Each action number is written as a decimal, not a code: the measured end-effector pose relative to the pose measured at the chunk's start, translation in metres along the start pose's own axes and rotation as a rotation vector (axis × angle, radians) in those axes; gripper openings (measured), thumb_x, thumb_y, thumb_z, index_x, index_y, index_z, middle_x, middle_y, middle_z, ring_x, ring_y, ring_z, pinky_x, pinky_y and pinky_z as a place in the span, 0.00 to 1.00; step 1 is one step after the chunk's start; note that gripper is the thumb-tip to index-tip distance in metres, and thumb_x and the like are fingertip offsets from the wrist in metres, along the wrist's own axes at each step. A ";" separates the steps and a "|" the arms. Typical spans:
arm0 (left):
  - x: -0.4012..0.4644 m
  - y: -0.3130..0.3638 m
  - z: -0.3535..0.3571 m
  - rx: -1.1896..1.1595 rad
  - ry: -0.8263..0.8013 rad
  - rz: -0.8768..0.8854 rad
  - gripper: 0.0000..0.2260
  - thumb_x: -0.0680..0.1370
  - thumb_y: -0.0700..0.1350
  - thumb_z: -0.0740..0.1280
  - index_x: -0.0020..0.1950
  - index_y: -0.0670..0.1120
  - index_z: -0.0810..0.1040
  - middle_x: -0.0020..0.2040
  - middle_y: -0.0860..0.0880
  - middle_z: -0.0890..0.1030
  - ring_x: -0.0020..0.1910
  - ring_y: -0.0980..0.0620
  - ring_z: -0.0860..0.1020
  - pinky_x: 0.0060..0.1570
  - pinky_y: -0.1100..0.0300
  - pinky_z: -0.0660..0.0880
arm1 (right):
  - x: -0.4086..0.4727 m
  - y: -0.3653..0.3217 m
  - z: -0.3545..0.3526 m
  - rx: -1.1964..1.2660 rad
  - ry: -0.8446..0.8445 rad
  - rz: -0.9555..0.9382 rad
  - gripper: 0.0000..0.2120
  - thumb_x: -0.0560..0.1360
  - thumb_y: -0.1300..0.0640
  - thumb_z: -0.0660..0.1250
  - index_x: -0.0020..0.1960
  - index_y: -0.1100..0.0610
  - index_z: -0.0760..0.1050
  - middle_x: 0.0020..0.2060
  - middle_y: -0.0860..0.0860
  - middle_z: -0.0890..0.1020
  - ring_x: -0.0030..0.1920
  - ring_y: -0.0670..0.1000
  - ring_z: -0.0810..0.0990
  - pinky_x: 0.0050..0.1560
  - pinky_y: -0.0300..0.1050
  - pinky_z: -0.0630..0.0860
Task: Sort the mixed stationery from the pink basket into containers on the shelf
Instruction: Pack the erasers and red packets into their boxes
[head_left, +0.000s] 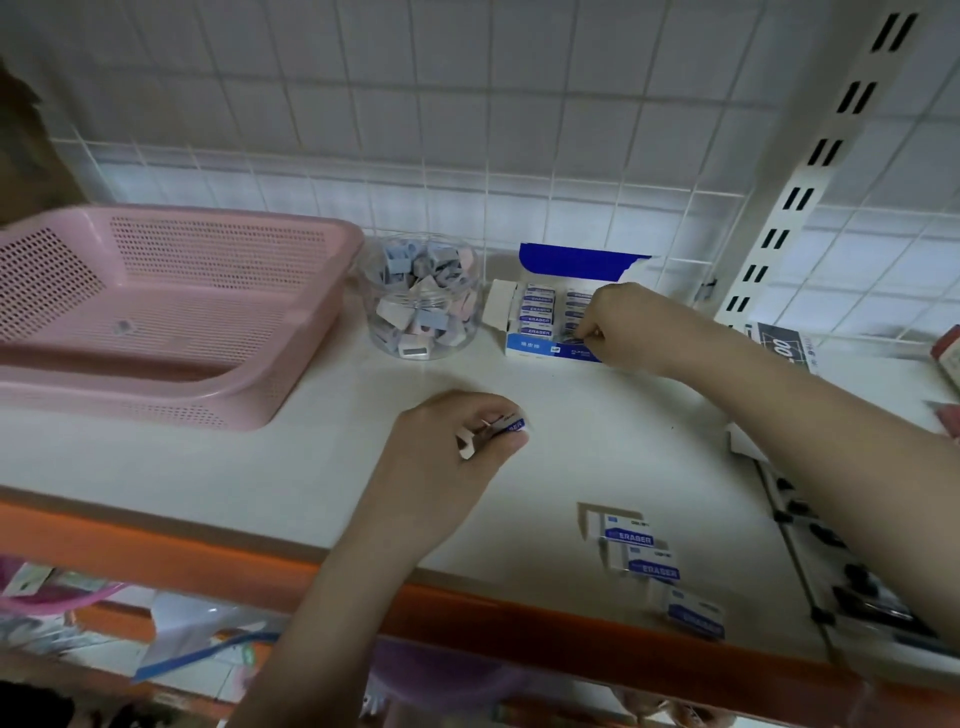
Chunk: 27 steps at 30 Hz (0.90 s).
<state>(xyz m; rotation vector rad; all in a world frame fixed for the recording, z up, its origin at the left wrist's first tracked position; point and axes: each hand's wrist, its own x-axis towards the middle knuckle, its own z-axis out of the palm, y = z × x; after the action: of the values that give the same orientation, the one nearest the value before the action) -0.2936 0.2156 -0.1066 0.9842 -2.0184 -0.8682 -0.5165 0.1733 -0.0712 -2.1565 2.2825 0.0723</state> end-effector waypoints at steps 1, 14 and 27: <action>0.000 0.000 -0.001 -0.006 0.008 -0.013 0.14 0.73 0.44 0.72 0.39 0.64 0.75 0.42 0.65 0.80 0.44 0.63 0.77 0.41 0.72 0.71 | 0.001 -0.001 0.002 0.005 0.007 0.000 0.14 0.76 0.63 0.58 0.57 0.59 0.80 0.53 0.56 0.79 0.49 0.55 0.77 0.44 0.41 0.71; 0.013 -0.006 -0.011 -0.135 -0.069 -0.125 0.14 0.75 0.34 0.67 0.54 0.52 0.78 0.41 0.57 0.81 0.38 0.68 0.78 0.40 0.79 0.69 | -0.051 -0.002 -0.004 0.202 0.162 -0.056 0.10 0.75 0.63 0.59 0.46 0.57 0.80 0.40 0.54 0.81 0.43 0.57 0.77 0.47 0.50 0.76; 0.086 0.008 0.000 -0.135 -0.236 -0.059 0.06 0.75 0.39 0.69 0.51 0.47 0.80 0.42 0.51 0.82 0.34 0.65 0.80 0.36 0.69 0.78 | -0.161 -0.036 0.016 0.389 -0.135 -0.075 0.20 0.72 0.44 0.69 0.62 0.47 0.75 0.53 0.45 0.75 0.51 0.42 0.73 0.53 0.35 0.68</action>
<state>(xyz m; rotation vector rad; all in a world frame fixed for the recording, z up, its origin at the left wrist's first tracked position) -0.3348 0.1469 -0.0741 0.9043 -2.1014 -1.1833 -0.4721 0.3323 -0.0835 -1.9674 1.9459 -0.2033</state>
